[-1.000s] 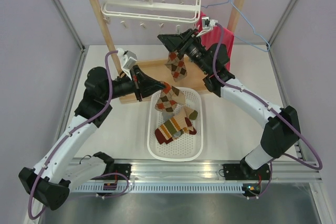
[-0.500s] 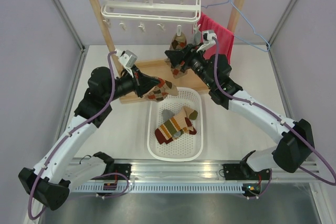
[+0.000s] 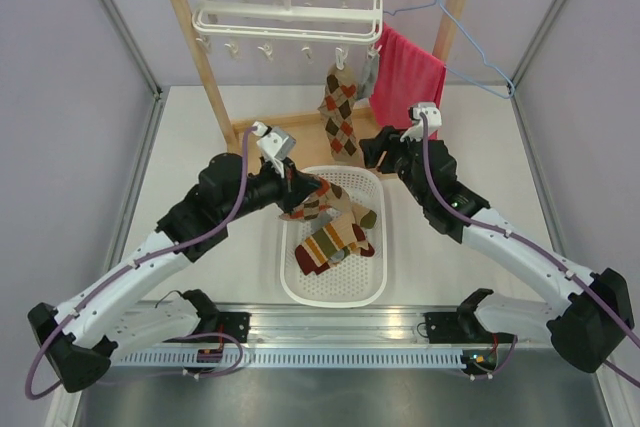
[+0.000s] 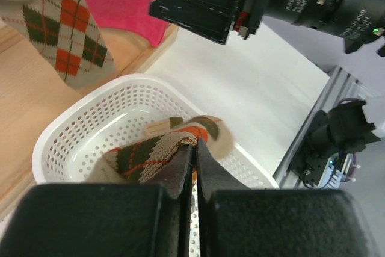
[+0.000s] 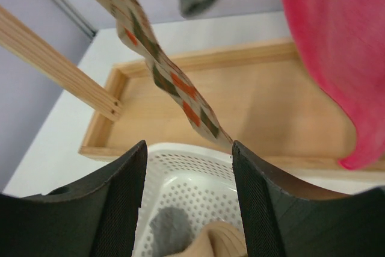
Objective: Remove the socks clipped to the hanger
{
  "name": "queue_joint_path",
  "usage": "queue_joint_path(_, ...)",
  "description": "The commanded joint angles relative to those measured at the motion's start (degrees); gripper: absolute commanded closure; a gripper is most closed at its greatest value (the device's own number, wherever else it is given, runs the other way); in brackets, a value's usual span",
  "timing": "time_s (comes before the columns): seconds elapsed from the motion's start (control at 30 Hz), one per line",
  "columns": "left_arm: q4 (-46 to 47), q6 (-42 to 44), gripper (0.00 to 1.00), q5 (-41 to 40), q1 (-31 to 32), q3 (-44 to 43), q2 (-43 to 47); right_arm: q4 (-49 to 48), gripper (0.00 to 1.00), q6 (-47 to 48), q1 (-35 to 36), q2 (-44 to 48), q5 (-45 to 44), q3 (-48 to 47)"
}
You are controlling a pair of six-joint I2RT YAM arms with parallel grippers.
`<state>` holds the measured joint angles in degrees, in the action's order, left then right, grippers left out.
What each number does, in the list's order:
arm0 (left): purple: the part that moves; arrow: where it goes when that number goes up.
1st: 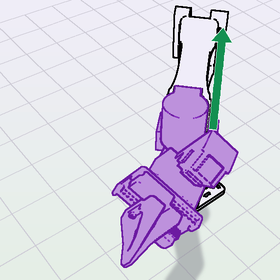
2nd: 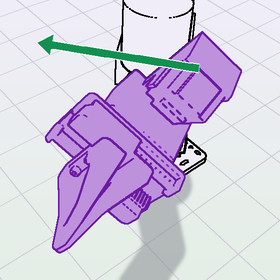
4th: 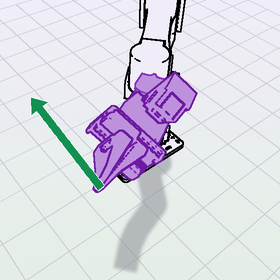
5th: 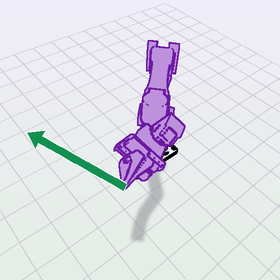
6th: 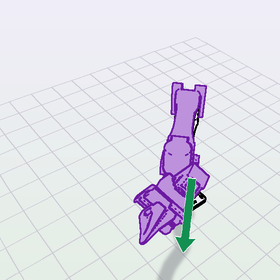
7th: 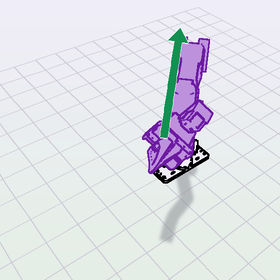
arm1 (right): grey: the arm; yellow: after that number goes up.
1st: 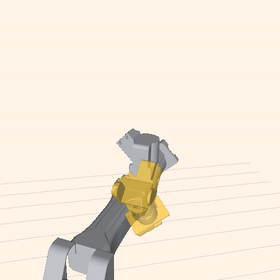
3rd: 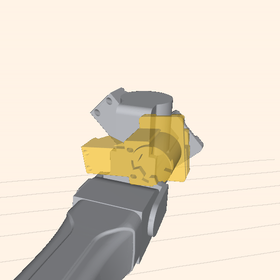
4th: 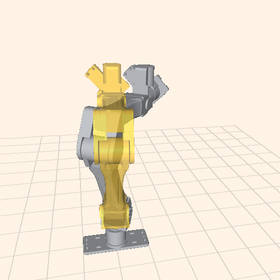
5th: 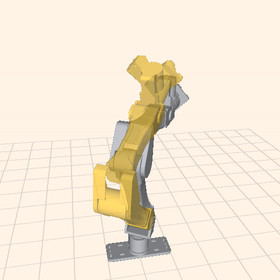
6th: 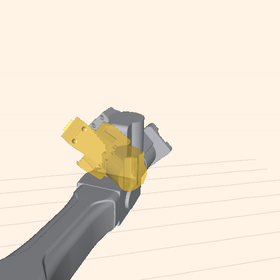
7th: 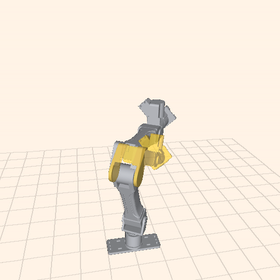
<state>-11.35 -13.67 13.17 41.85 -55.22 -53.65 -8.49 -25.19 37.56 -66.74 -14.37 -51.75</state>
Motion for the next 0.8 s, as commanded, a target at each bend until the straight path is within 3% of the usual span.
queue_joint_path(0.0,-1.7,1.3,0.98,-10.0,2.6,-1.1,-1.8,2.6,0.37,-0.9,-1.8,3.5,-4.5,3.7)
queue_joint_path(0.27,4.4,-4.9,0.98,-19.7,9.5,6.9,-5.8,4.8,0.36,-1.8,-4.5,9.3,-5.4,10.1)
queue_joint_path(0.6,7.8,-6.8,0.95,-20.7,9.7,9.6,-9.4,6.9,0.33,-5.2,-7.2,16.2,-6.5,17.4)
queue_joint_path(0.67,6.4,-7.2,0.50,-20.7,9.8,8.9,-10.7,6.9,0.33,-6.3,-7.4,16.8,-6.5,18.6)
queue_joint_path(0.7,6.0,-7.4,0.01,-20.9,9.7,8.7,-11.0,6.9,0.33,-6.5,-7.5,17.0,-6.5,19.7)
queue_joint_path(0.77,4.5,-8.6,0.00,-22.6,9.8,8.7,-11.6,6.7,0.33,-6.9,-7.5,17.1,-6.5,20.6)
